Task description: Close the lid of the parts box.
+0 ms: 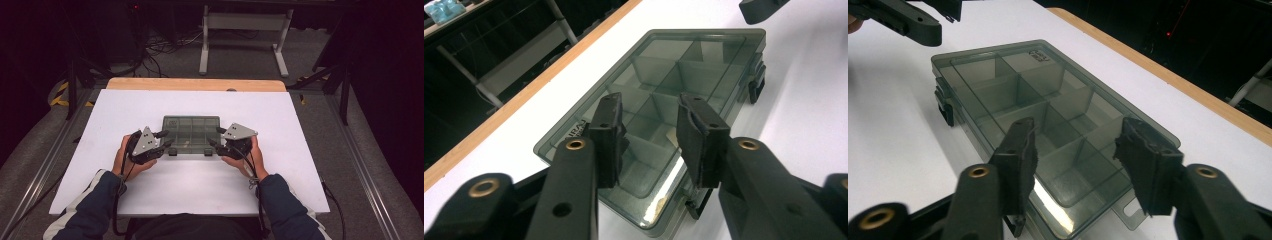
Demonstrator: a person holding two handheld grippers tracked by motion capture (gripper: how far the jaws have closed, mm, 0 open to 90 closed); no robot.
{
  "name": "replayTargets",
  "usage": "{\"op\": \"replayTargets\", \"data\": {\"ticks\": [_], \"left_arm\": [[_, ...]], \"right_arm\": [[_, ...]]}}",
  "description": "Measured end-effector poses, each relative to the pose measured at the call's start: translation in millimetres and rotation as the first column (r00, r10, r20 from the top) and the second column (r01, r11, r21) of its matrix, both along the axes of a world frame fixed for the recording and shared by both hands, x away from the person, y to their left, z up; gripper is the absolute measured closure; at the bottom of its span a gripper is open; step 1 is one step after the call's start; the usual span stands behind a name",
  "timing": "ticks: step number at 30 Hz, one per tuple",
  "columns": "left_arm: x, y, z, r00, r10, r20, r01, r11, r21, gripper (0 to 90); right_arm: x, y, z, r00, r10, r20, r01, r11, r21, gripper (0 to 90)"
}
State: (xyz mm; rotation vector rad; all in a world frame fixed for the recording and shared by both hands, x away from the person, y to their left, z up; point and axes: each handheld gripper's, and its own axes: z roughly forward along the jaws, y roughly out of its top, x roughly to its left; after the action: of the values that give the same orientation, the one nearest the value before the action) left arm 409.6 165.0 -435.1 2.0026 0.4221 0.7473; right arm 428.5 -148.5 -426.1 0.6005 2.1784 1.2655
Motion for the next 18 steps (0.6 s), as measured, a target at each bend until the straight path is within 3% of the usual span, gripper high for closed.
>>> {"op": "replayTargets", "data": {"ticks": [12,18], "left_arm": [[-2.1,-1.5,1.2,1.0000,0.005,0.003,-0.005,0.9996,-0.026,37.7],[-1.9,-2.0,1.0,1.0000,-0.002,-0.008,0.002,0.9992,-0.041,23.8]], "right_arm": [[0.2,2.4,-0.3,0.9999,-0.010,0.004,0.010,1.000,0.022,22.1],[0.3,4.0,-1.4,0.9999,-0.016,0.001,0.016,1.000,0.019,16.8]]}}
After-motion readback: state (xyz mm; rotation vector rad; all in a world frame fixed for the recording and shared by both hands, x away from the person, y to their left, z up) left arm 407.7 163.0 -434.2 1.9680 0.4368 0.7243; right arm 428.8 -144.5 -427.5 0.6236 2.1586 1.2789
